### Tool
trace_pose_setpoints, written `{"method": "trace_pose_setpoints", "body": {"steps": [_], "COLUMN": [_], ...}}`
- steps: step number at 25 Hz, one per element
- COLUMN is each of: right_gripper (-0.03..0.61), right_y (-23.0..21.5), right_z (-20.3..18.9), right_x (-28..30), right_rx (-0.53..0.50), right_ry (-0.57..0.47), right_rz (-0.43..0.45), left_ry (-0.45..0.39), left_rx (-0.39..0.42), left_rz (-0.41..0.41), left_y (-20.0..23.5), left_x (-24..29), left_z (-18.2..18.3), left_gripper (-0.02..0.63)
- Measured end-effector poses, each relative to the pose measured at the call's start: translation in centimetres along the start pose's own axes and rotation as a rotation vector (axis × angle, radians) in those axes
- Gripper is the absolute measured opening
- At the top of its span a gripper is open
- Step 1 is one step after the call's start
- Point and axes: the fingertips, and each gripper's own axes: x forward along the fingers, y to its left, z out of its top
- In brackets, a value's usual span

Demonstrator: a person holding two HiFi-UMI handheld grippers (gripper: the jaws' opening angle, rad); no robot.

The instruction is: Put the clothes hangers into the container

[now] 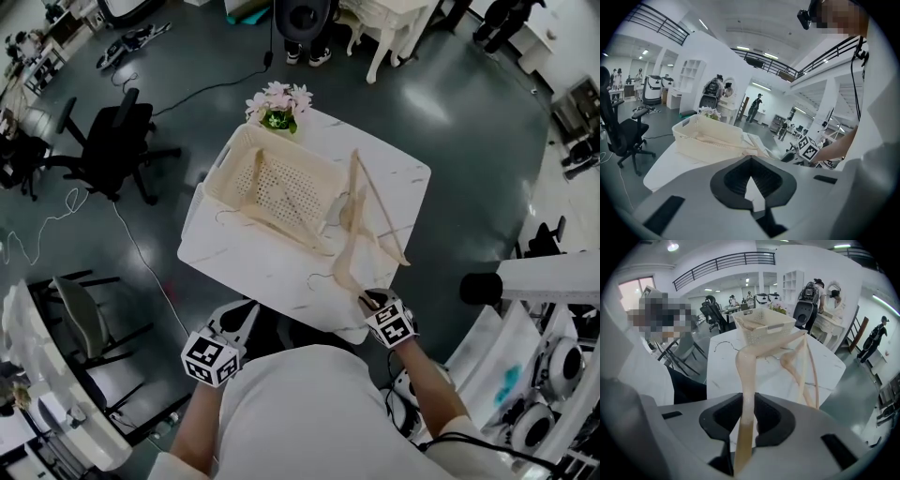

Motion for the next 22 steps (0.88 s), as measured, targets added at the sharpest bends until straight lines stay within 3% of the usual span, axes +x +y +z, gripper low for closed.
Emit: {"method": "trace_pose_setpoints", "body": {"steps": [10,22], "right_gripper": [0.086,0.087], "right_y": [1.3,3.4], "right_z": [5.0,14.2], "right_x": [-3.6,-1.9], "right_rx": [0.003,-0.064], "right_ry": [-0.089,-0.097], "right_rz": [0.026,0.176], "left_ry": [0.004,-0.009], "left_rx": [0.028,0.038], "left_rz": [-0.059,-0.052], "left_y": [1.2,5.1], "left_x": [1.1,0.1], "left_z": [2.2,4.8], "left_gripper": [0.008,0.008]}}
